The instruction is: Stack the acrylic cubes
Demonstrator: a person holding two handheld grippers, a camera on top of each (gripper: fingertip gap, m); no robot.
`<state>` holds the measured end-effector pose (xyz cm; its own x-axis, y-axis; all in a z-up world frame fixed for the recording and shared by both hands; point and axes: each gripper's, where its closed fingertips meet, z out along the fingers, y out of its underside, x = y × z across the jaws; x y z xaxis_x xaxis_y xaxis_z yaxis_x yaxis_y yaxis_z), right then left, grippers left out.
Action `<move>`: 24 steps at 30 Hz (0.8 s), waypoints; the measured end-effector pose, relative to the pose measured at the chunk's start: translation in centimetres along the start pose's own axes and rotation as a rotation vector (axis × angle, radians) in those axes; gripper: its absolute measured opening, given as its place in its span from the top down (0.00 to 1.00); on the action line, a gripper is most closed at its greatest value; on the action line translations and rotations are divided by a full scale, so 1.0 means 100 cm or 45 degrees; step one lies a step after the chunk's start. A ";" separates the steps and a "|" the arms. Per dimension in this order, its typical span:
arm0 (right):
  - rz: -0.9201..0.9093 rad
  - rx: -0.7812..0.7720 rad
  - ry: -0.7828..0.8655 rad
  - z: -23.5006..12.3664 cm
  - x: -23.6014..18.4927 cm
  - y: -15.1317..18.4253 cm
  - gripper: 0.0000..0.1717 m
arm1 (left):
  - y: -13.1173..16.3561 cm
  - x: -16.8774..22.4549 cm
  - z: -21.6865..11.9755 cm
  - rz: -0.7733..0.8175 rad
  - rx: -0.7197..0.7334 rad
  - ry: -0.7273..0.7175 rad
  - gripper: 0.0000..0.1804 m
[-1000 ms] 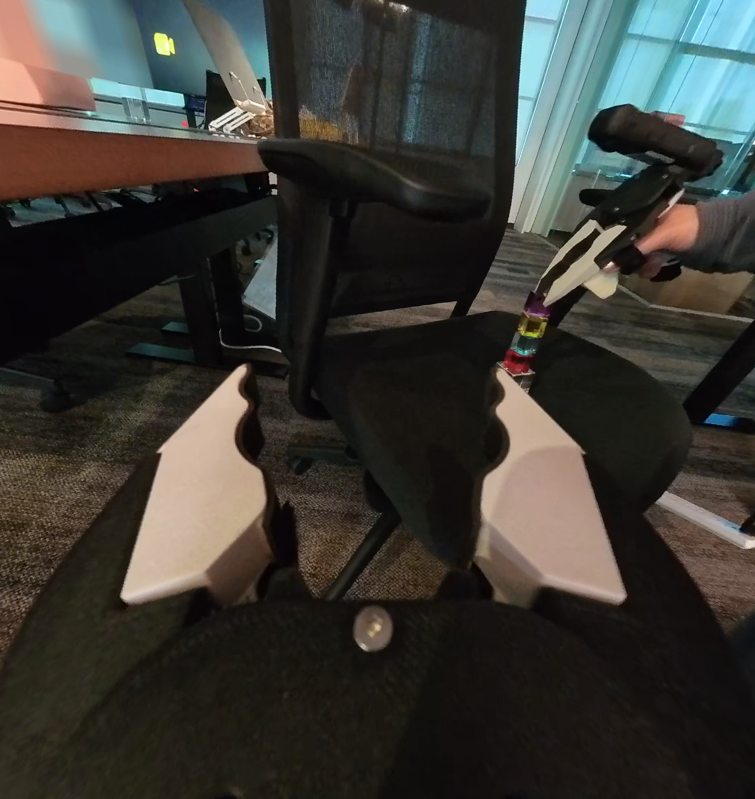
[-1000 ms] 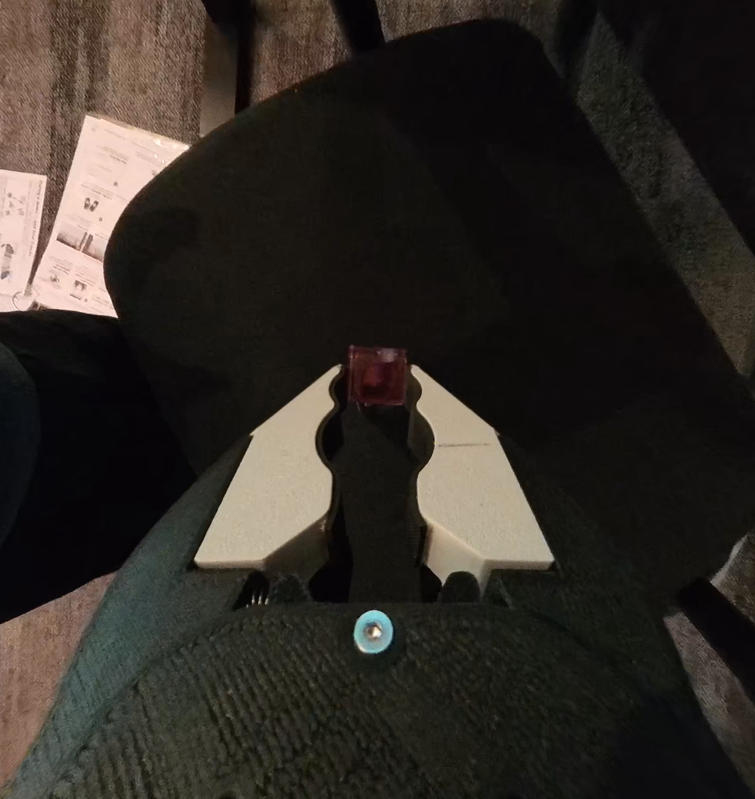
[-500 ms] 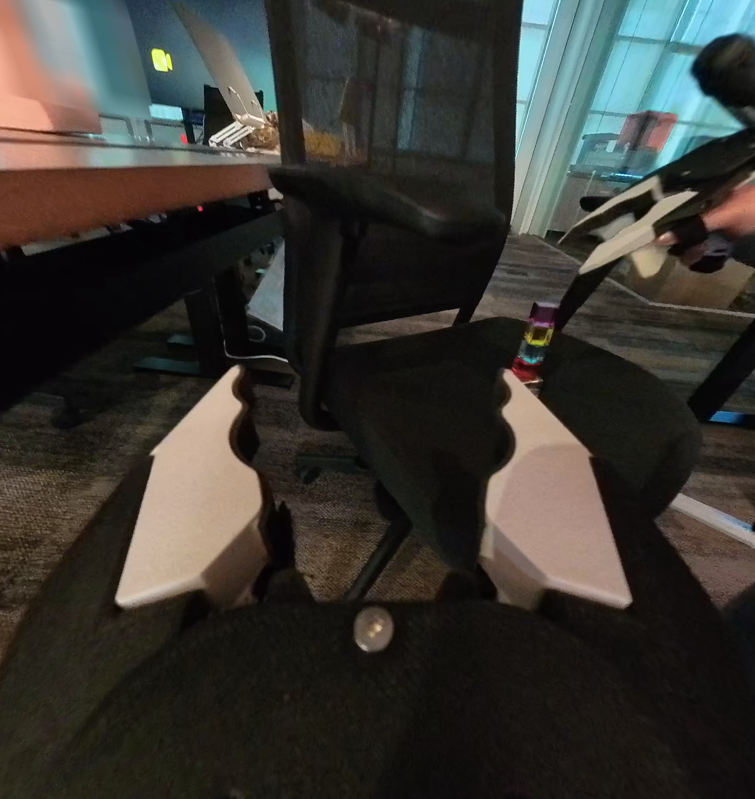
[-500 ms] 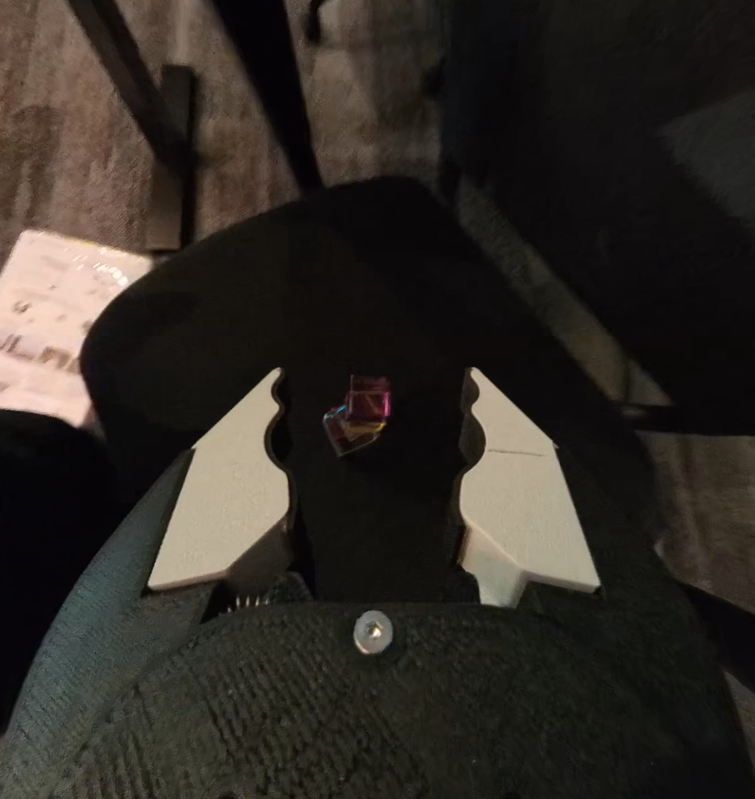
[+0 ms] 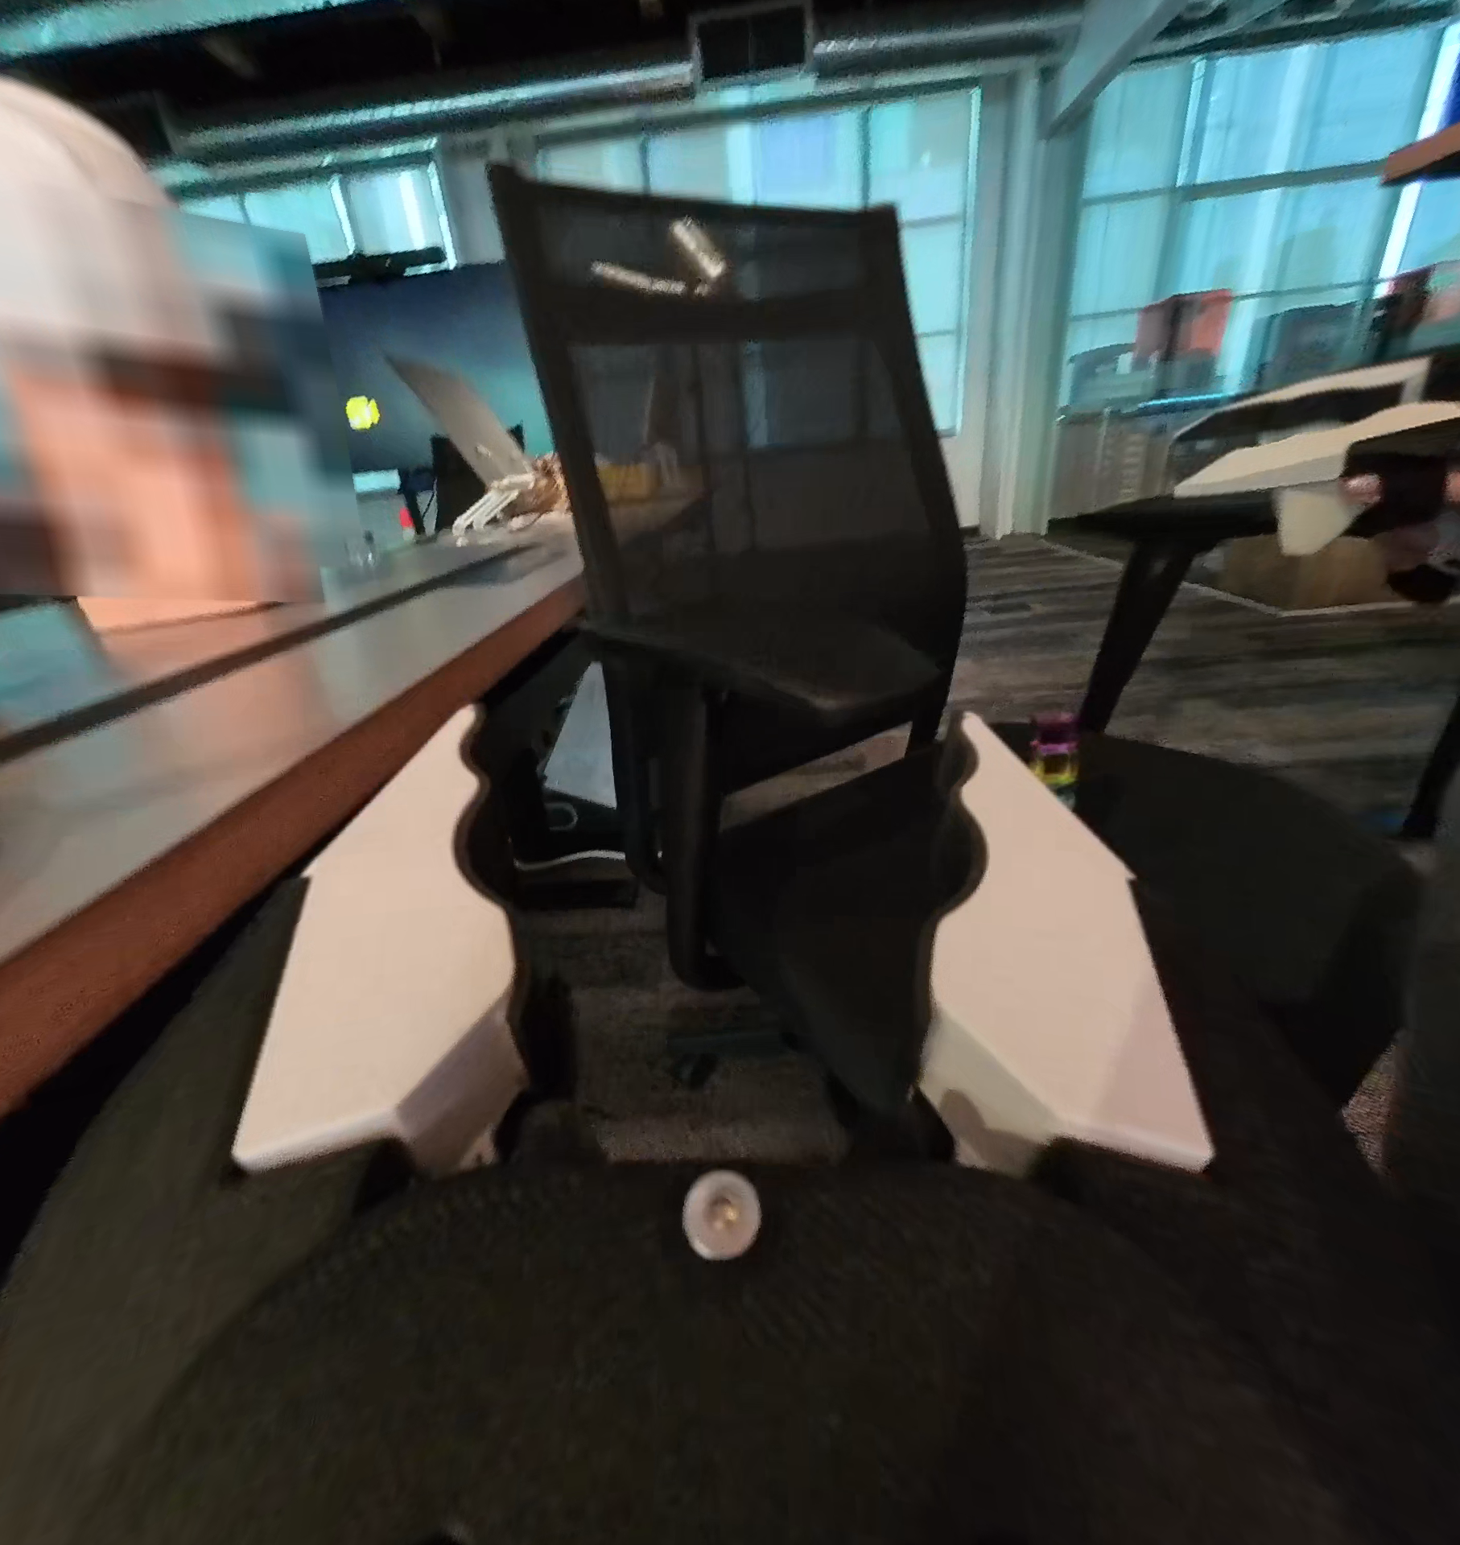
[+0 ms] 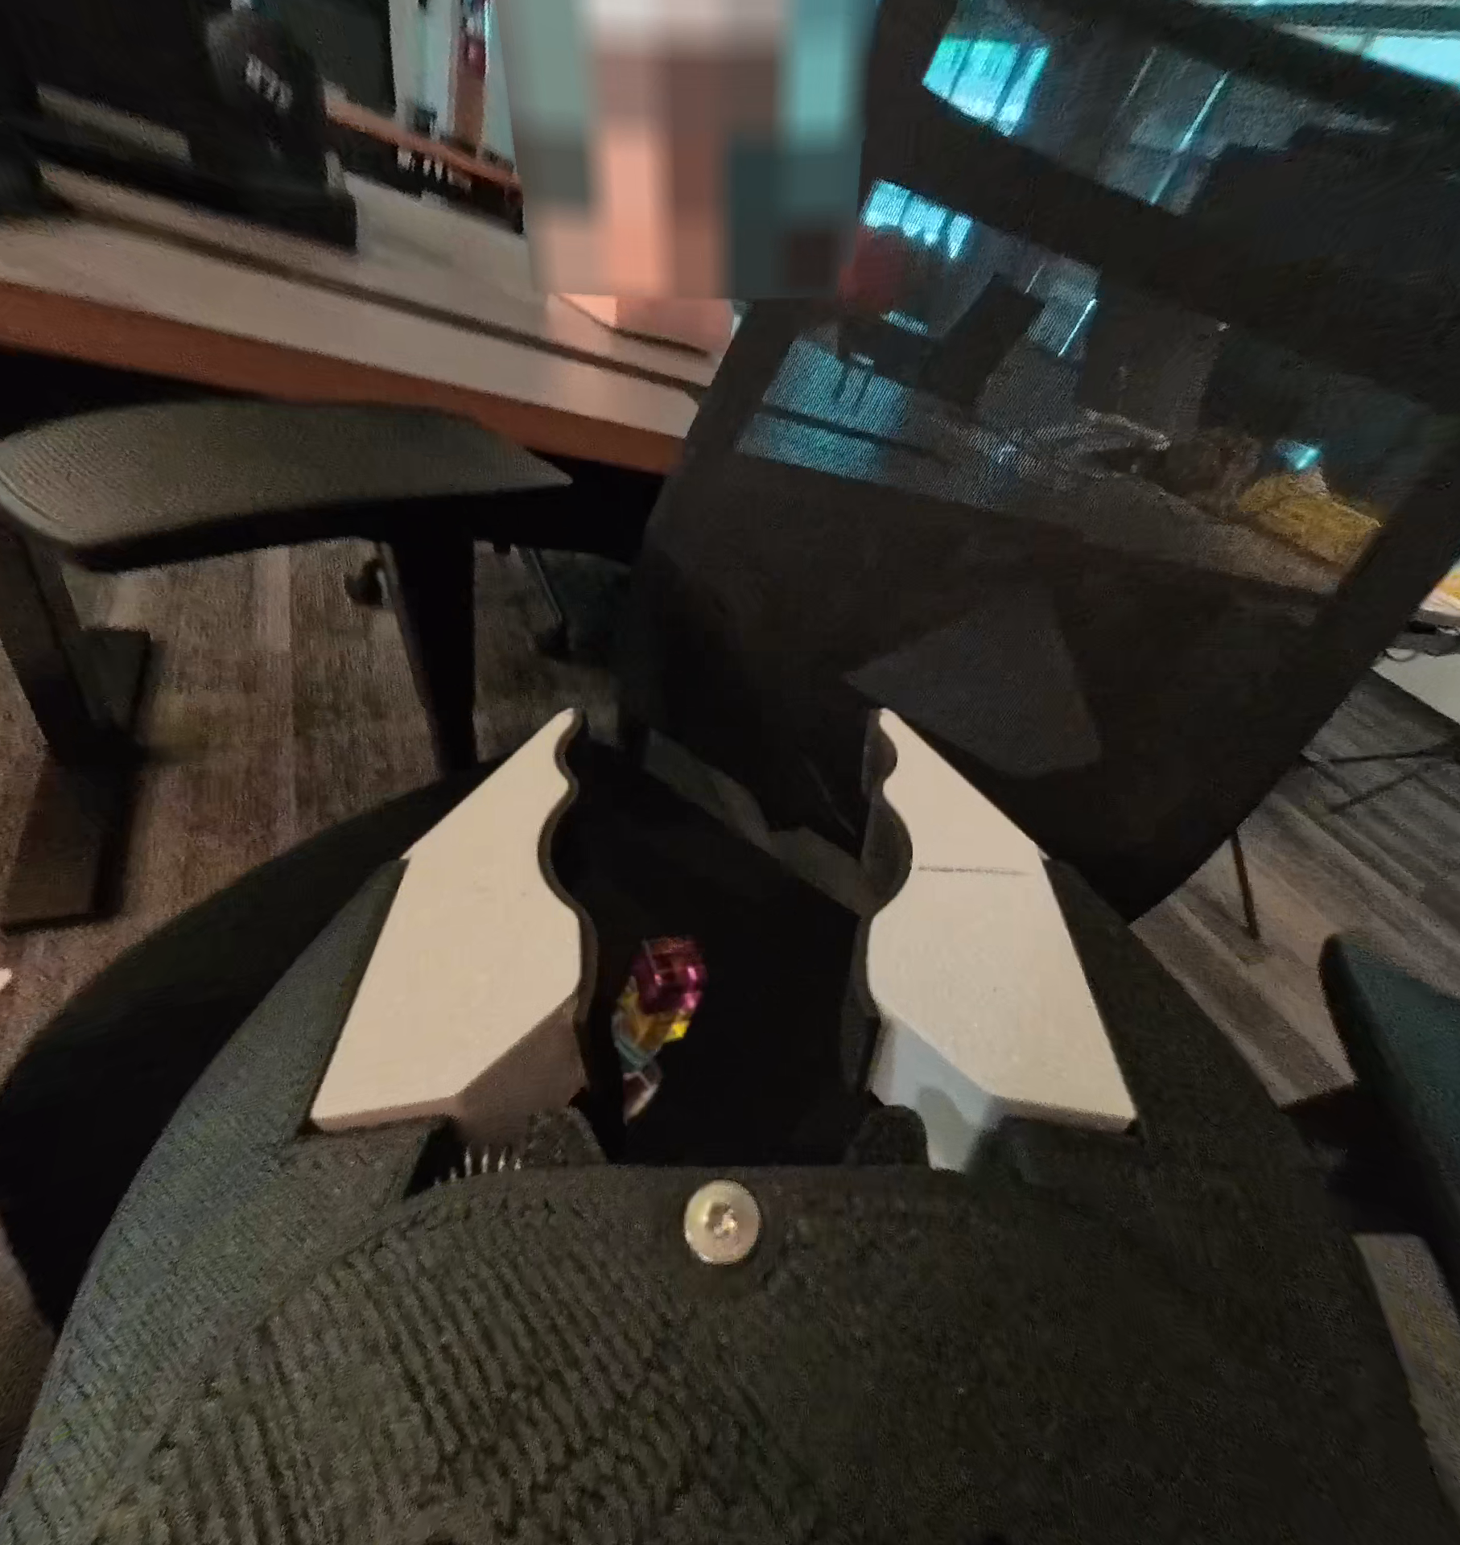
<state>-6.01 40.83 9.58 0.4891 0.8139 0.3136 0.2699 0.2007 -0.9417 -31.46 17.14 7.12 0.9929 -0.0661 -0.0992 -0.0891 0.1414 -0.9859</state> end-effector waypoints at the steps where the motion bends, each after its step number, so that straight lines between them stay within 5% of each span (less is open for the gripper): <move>1: 0.045 0.023 0.001 -0.005 -0.005 -0.003 0.62 | -0.009 0.003 -0.001 0.016 0.026 0.028 0.42; 5: 0.145 0.064 0.050 -0.039 -0.032 -0.022 0.60 | -0.047 0.029 -0.008 0.010 0.160 0.281 0.41; 11: 0.137 0.162 0.395 -0.103 -0.070 -0.031 0.62 | -0.095 0.037 -0.024 0.084 0.288 0.496 0.41; 18: 0.365 0.479 0.695 -0.122 -0.098 -0.020 0.61 | -0.087 0.045 -0.029 -0.107 0.265 0.624 0.41; 24: 0.340 0.635 0.693 -0.113 -0.125 -0.017 0.63 | -0.081 0.065 -0.012 -0.128 0.299 0.752 0.40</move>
<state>-3.25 24.18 8.67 0.8575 0.5131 -0.0368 -0.2552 0.3621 -0.8965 -24.42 14.34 14.33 0.7787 -0.6135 -0.1314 0.0884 0.3145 -0.9451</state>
